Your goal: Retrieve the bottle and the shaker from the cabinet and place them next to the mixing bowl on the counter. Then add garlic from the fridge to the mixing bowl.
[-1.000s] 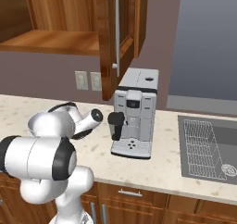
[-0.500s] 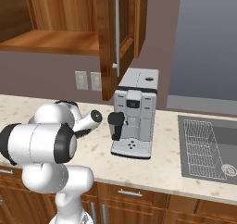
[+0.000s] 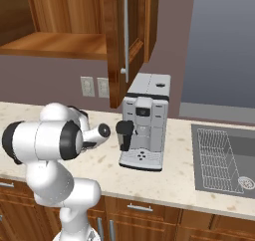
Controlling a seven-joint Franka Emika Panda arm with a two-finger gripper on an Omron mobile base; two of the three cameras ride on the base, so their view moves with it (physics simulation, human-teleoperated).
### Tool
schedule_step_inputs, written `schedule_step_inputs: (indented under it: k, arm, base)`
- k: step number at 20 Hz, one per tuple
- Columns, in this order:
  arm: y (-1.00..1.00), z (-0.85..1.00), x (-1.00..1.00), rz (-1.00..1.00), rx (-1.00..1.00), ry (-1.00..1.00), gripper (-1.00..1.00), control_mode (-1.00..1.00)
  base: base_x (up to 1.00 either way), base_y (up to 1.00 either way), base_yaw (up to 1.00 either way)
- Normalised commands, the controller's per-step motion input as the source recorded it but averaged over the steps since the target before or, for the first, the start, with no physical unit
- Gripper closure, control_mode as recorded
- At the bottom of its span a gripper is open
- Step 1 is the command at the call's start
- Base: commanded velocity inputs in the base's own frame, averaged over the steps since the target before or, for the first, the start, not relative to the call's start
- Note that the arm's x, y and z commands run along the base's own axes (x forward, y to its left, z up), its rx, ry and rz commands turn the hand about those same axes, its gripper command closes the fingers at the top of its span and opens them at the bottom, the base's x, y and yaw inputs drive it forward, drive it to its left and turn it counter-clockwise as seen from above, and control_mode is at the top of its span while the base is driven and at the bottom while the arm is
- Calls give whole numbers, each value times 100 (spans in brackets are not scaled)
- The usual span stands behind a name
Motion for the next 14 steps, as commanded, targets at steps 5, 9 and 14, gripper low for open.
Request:
schedule_step_inputs:
  k: [5, 9, 14]
  arm:
    - [0, -4, 2, 0, 2, -1, 100, -100]
    - [0, 0, 0, 0, 0, 0, -100, -100]
    - [0, 0, 0, 0, 0, 0, -100, -100]
  base:
    - [0, 0, 0]
    - [0, 0, 0]
    - [0, 0, 0]
